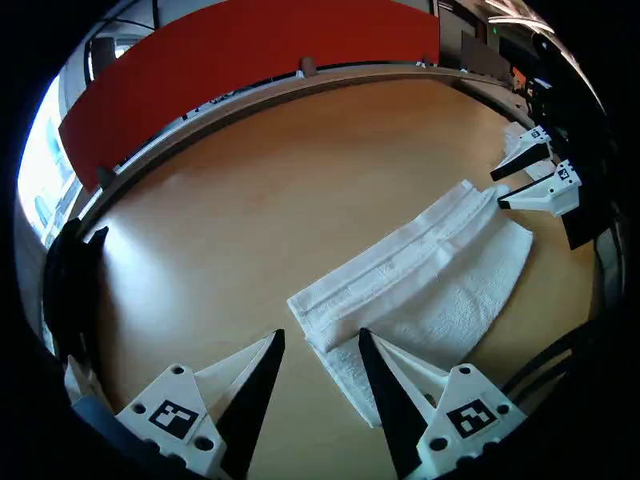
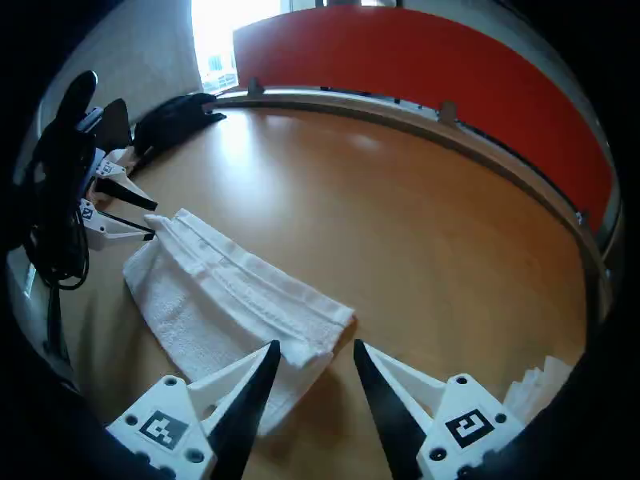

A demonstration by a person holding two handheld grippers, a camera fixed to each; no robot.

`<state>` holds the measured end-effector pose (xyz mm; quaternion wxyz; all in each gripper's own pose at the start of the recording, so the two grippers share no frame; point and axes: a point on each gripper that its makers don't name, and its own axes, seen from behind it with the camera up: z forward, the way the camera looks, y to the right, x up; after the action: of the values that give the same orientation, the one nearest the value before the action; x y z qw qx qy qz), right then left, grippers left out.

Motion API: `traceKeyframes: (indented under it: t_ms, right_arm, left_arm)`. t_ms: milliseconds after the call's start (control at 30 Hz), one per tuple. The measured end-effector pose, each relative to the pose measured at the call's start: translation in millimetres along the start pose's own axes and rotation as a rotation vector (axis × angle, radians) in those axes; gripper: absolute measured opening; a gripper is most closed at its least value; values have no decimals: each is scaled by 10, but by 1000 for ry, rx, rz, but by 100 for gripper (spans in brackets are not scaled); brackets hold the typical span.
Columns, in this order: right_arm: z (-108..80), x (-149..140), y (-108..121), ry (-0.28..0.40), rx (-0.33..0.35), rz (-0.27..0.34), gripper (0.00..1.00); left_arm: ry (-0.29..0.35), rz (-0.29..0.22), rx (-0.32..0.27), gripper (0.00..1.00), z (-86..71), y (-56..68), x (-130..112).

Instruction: Fold towel

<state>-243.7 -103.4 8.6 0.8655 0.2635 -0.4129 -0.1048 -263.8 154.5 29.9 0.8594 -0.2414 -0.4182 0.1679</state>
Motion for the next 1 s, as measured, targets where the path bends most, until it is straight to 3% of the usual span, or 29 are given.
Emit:
traceKeyframes:
  t_ms: [100, 167, 433, 1000]
  right_arm:
    - [-7, 0, 42, 4, -13, -2, 96]
    - [-11, 4, 67, 7, -20, -1, 97]
    - [-30, 20, 110, 19, -38, 6, 100]
    - [-181, -44, -28, 27, -25, 11, 100]
  left_arm:
    - [2, -13, -4, 78, -16, -5, -2]
    - [4, -23, -1, 85, -27, -25, -4]
    - [16, -40, 22, 94, -64, -121, 13]
    - [20, -90, 22, 94, -212, -78, -97]
